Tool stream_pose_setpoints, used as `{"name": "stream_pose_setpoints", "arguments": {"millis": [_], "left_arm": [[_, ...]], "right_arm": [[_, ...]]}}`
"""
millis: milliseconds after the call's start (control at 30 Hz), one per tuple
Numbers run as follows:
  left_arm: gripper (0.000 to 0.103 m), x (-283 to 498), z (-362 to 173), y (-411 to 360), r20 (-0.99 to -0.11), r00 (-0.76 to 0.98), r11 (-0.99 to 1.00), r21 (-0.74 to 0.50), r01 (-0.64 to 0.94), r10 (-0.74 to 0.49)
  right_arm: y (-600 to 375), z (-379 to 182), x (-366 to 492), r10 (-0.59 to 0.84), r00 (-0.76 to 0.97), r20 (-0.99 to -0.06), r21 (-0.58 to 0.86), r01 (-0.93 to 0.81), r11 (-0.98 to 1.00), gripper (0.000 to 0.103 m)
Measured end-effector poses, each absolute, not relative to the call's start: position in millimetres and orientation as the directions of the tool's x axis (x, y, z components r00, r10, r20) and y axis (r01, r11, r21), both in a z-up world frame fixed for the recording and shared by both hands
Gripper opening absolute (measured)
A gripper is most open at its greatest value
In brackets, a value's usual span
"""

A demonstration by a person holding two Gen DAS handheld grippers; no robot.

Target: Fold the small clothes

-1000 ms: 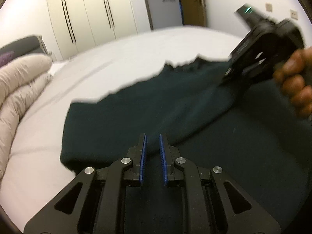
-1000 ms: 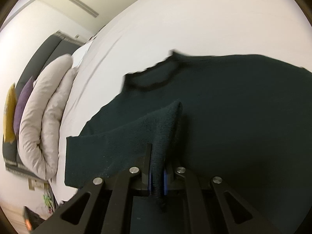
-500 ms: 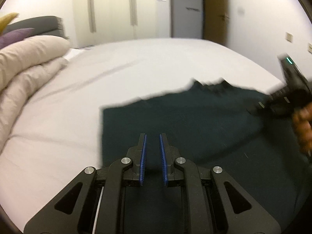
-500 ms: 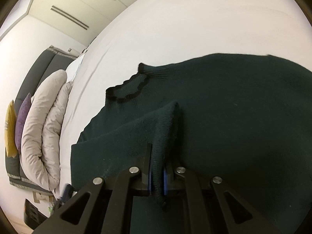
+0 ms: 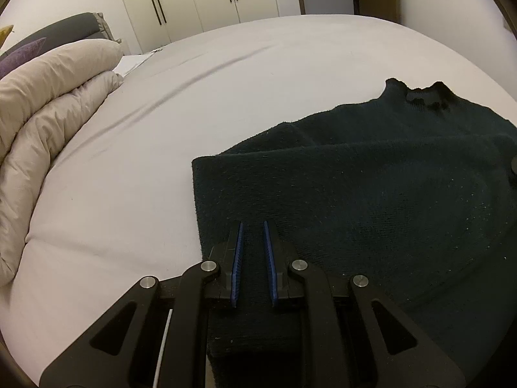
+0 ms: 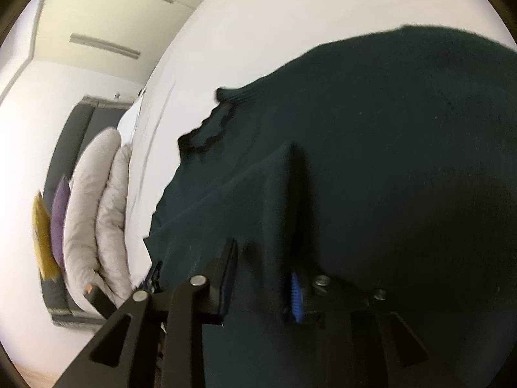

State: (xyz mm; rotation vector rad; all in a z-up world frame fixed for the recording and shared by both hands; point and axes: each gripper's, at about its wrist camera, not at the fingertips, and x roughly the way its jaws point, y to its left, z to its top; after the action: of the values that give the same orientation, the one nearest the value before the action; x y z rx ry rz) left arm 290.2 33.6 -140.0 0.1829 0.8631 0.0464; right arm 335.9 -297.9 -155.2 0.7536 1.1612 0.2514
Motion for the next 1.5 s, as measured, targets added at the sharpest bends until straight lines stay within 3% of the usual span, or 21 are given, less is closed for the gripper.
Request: {"name": "stream_pose_setpoints", "arguments": {"millis": [67, 333, 500, 600, 800, 867, 1000, 1067, 1100, 1167, 1233, 1300, 1333, 1400, 1500], "left_arm": [[0.013, 290, -138, 38, -0.755, 0.649, 0.988, 0.150, 0.034, 0.092], [0.013, 295, -143, 43, -0.778, 0.627, 0.978, 0.165, 0.128, 0.049], [0.013, 295, -149, 41, -0.773, 0.631, 0.969, 0.196, 0.150, 0.059], [0.013, 294, -153, 34, -0.760, 0.644, 0.958, 0.239, 0.157, 0.084], [0.013, 292, -158, 24, -0.737, 0.664, 0.945, 0.293, 0.148, 0.125], [0.013, 291, -159, 22, -0.731, 0.669, 0.941, 0.305, 0.144, 0.135], [0.013, 290, -161, 21, -0.724, 0.675, 0.938, 0.315, 0.141, 0.142], [0.013, 290, -162, 21, -0.723, 0.676, 0.939, 0.313, 0.141, 0.140], [0.013, 290, -162, 22, -0.723, 0.677, 0.940, 0.310, 0.141, 0.137], [0.013, 290, -162, 24, -0.725, 0.677, 0.944, 0.297, 0.141, 0.127], [0.013, 290, -162, 26, -0.727, 0.676, 0.947, 0.288, 0.141, 0.120], [0.013, 290, -162, 27, -0.727, 0.676, 0.947, 0.288, 0.141, 0.120], [0.013, 290, -162, 27, -0.726, 0.676, 0.947, 0.289, 0.141, 0.121], [0.013, 291, -161, 26, -0.726, 0.677, 0.946, 0.293, 0.141, 0.125], [0.013, 292, -158, 26, -0.729, 0.673, 0.945, 0.296, 0.140, 0.128]], "right_arm": [[-286, -151, 334, 0.484, 0.388, -0.784, 0.572, 0.152, 0.806, 0.010], [-295, -139, 321, 0.488, 0.406, -0.772, 0.596, 0.199, 0.778, 0.008], [-307, -170, 319, 0.529, 0.361, -0.768, 0.628, 0.263, 0.732, 0.005], [-323, -178, 314, 0.595, 0.418, -0.687, 0.720, 0.282, 0.634, 0.007], [-329, -130, 291, 0.267, 0.540, -0.798, 0.500, 0.346, 0.794, 0.026], [-319, -110, 285, 0.210, 0.609, -0.765, 0.475, 0.312, 0.823, 0.026], [-271, -108, 297, 0.498, 0.616, -0.611, 0.663, 0.055, 0.746, 0.027], [-254, -132, 314, 0.597, 0.546, -0.588, 0.720, 0.018, 0.693, 0.033], [-253, -147, 321, 0.598, 0.524, -0.607, 0.720, 0.043, 0.693, 0.030], [-268, -176, 328, 0.565, 0.521, -0.640, 0.710, 0.119, 0.694, 0.000], [-306, -188, 316, 0.621, 0.582, -0.524, 0.819, 0.143, 0.556, 0.000], [-342, -179, 297, 0.507, 0.653, -0.562, 0.774, 0.201, 0.600, 0.000], [-363, -171, 284, 0.450, 0.689, -0.568, 0.757, 0.223, 0.615, 0.018], [-409, -155, 247, 0.316, 0.737, -0.597, 0.721, 0.320, 0.614, 0.033], [-474, -122, 163, 0.193, 0.819, -0.540, 0.744, 0.357, 0.565, 0.053]]}}
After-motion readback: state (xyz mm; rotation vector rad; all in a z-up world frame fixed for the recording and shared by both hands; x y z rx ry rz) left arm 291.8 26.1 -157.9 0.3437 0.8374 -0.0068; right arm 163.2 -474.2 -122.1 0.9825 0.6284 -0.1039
